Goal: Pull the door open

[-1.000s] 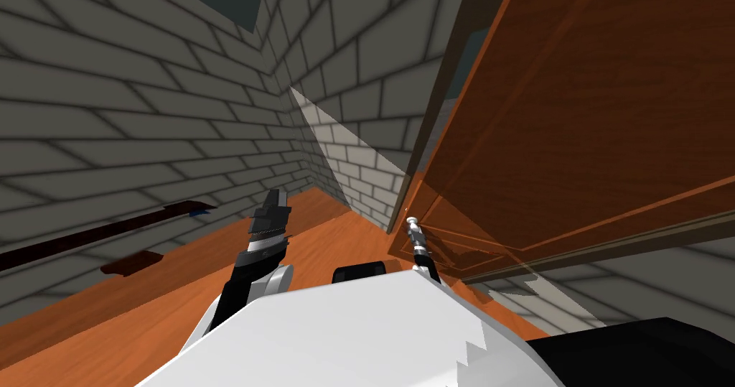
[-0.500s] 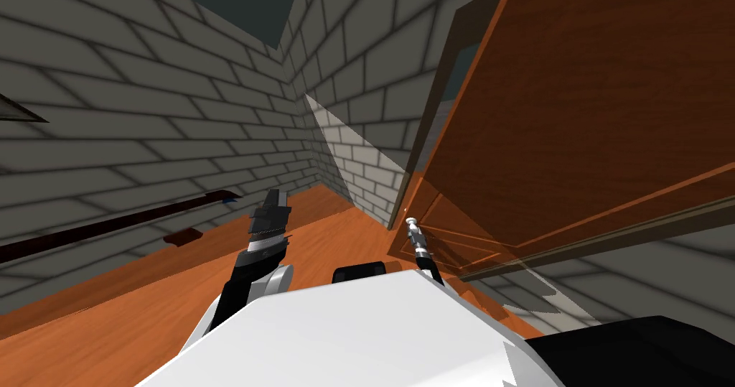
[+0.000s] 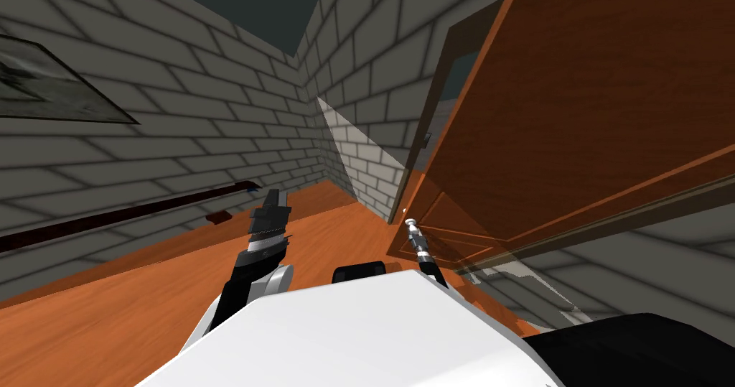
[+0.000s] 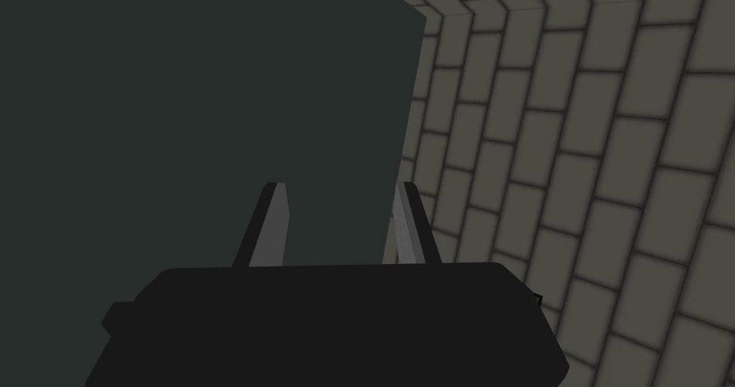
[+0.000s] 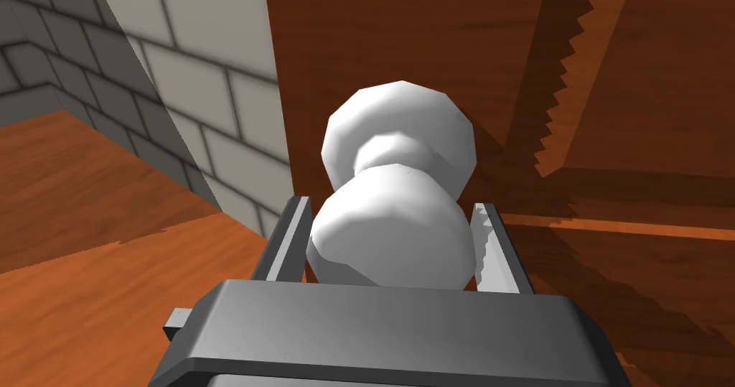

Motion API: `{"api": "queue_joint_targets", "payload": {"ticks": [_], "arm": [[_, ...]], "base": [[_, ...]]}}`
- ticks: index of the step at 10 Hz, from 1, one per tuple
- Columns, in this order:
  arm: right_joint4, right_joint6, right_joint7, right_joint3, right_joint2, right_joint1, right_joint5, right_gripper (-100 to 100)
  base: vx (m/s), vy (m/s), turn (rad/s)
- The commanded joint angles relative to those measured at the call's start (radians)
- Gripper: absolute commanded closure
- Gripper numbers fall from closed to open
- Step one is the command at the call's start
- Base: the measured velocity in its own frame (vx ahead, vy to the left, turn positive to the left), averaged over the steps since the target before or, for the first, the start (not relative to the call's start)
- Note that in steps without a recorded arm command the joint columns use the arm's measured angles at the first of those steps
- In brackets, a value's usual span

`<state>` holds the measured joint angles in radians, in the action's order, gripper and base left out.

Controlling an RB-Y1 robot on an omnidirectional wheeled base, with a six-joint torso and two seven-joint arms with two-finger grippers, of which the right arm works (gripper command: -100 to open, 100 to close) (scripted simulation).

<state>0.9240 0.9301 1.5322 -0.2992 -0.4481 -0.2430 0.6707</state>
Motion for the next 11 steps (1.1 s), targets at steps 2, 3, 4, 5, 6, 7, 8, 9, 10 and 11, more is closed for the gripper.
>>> {"api": "queue_joint_targets", "payload": {"ticks": [2, 3, 4, 5, 6, 7, 8, 9, 10, 11], "arm": [[-0.004, 0.012, 0.015, -0.014, -0.009, -0.004, -0.007, 100], [-0.008, 0.029, 0.034, -0.033, -0.021, -0.016, -0.017, 100], [-0.009, 0.038, 0.044, -0.041, -0.028, -0.021, -0.022, 100], [-0.01, 0.049, 0.054, -0.049, -0.036, -0.026, -0.026, 100], [-0.011, 0.06, 0.065, -0.059, -0.045, -0.032, -0.032, 100], [-0.012, 0.071, 0.076, -0.068, -0.054, -0.038, -0.037, 100], [-0.014, 0.082, 0.086, -0.077, -0.063, -0.043, -0.042, 100], [-0.015, 0.092, 0.096, -0.085, -0.07, -0.048, -0.046, 100], [-0.016, 0.103, 0.107, -0.094, -0.079, -0.054, -0.052, 100], [-0.017, 0.111, 0.115, -0.1, -0.085, -0.058, -0.055, 100]], "base": [[-0.209, -0.007, 0.064], [-0.15, -0.014, 0.12], [-0.244, -0.033, 0.142], [-0.22, -0.039, 0.117], [-0.204, -0.029, 0.116], [-0.187, -0.02, 0.113], [-0.201, -0.016, 0.101], [-0.22, -0.035, 0.104], [-0.214, -0.035, 0.119], [-0.193, -0.031, 0.095]]}}
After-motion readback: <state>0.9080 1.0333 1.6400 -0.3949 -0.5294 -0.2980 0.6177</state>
